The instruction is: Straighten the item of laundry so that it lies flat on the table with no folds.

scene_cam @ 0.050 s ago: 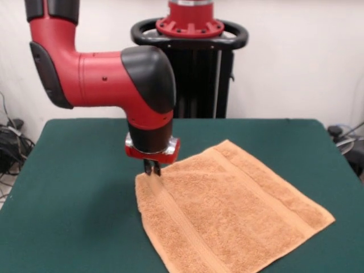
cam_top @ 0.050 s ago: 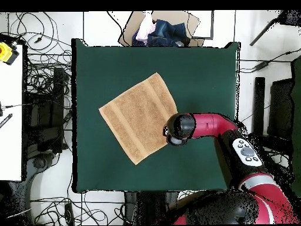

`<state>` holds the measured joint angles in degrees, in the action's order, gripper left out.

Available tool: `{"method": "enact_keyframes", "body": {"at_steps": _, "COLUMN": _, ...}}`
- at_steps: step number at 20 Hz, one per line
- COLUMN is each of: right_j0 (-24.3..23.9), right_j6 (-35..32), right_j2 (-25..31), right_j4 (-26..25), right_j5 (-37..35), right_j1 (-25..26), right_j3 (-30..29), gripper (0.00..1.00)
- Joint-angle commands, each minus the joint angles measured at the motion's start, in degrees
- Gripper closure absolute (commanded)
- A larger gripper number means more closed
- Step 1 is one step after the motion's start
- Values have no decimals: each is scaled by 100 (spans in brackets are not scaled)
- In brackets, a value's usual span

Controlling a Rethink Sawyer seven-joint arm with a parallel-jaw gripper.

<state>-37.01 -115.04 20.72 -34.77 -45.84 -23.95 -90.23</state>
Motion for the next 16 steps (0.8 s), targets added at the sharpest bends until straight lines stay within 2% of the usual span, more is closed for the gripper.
{"method": "enact_keyframes", "body": {"at_steps": 1, "right_j0": -90, "right_j6": 1657, "right_j2": 303, "right_j4": -338, "right_j5": -553, "right_j1": 112, "right_j3": 591, "gripper": 100}}
{"method": "enact_keyframes", "body": {"at_steps": 16, "right_j0": 24, "right_j6": 1377, "right_j2": 229, "right_j4": -458, "right_j5": -276, "right_j1": 313, "right_j3": 636, "gripper": 100}}
